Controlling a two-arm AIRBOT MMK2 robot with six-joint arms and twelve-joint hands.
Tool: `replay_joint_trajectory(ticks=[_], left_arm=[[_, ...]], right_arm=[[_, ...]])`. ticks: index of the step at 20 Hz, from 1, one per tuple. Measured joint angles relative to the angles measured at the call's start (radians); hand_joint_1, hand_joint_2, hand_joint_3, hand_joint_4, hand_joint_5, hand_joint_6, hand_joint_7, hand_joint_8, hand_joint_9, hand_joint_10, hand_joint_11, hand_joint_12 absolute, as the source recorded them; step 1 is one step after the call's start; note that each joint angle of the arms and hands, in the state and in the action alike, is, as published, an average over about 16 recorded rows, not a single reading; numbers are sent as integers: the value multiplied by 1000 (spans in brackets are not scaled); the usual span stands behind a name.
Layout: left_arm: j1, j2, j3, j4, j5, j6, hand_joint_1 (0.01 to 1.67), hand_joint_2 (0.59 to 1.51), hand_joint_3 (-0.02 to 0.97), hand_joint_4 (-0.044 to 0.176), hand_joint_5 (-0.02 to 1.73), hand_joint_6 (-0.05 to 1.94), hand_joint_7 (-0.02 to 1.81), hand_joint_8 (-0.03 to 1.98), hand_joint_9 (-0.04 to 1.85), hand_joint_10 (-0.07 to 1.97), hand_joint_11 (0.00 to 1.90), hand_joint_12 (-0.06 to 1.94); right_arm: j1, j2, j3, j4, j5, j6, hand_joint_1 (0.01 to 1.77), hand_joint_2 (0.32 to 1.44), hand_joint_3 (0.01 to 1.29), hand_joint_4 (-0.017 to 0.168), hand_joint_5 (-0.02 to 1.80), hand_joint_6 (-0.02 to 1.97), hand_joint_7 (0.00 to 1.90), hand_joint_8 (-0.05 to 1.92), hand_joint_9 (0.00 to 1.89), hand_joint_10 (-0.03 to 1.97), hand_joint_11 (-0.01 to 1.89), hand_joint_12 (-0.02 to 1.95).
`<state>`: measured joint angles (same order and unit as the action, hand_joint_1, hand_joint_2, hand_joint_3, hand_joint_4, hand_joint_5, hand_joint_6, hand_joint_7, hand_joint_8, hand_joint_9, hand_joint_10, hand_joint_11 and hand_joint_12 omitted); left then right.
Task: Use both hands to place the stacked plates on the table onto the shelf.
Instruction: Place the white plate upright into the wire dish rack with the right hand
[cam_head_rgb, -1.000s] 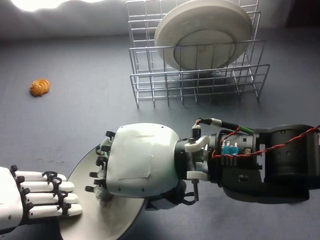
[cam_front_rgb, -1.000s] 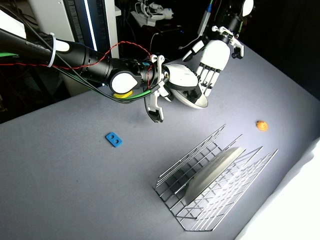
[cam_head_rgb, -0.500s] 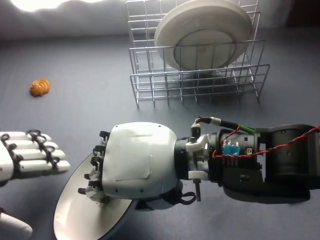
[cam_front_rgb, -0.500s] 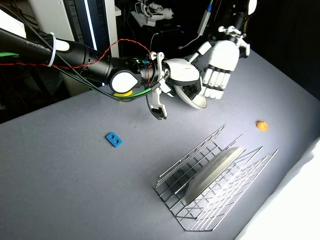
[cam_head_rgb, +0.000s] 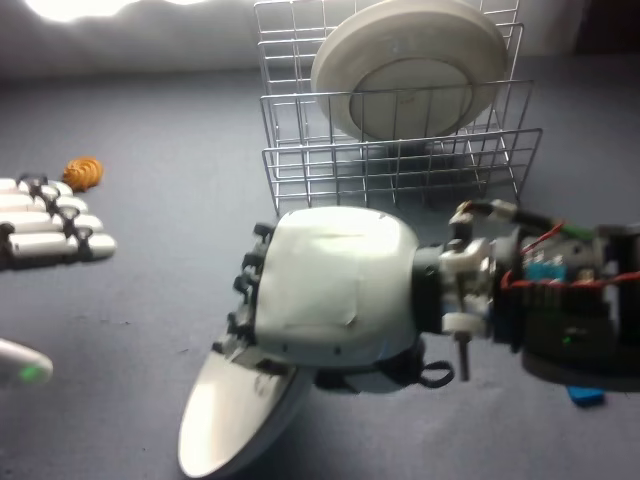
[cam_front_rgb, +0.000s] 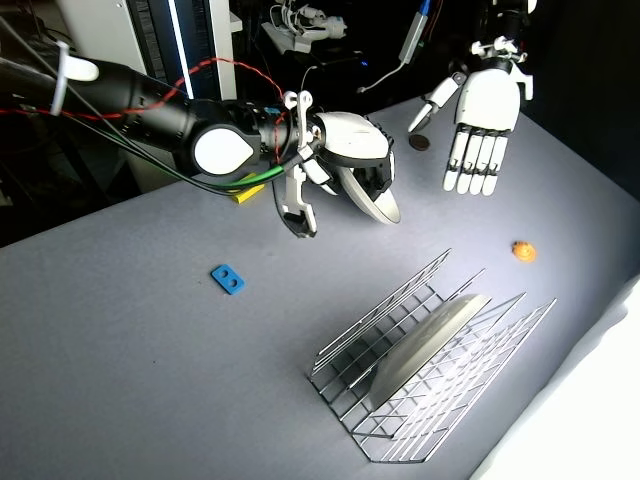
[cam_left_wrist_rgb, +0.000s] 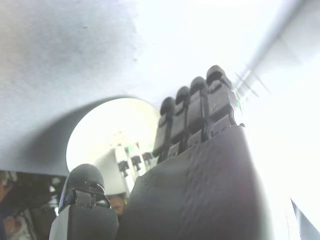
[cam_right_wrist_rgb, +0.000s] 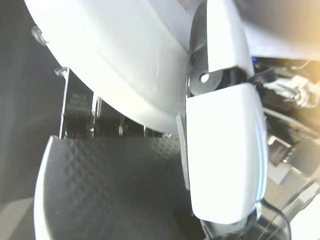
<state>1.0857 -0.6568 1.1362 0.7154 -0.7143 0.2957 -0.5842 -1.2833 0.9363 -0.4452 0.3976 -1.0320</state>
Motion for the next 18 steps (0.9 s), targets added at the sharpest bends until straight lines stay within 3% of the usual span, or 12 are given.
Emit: replay_joint_trajectory(ticks=[10,18], left_arm=[[-88,11,55,64,-94,-34,15,1121,5,6,55,20,43,17,17,16,16,8],[-126,13,93,173,-196,-51,14,1122,5,7,33,19,27,17,16,16,16,8]], right_arm=[[91,239,-159,23,-54,69,1231,1019,15,11,941,955,1086,835,1271,160,911,1036],[189,362,-191,-121,-73,422,1227,1021,15,13,963,903,1110,772,1302,98,885,1024]])
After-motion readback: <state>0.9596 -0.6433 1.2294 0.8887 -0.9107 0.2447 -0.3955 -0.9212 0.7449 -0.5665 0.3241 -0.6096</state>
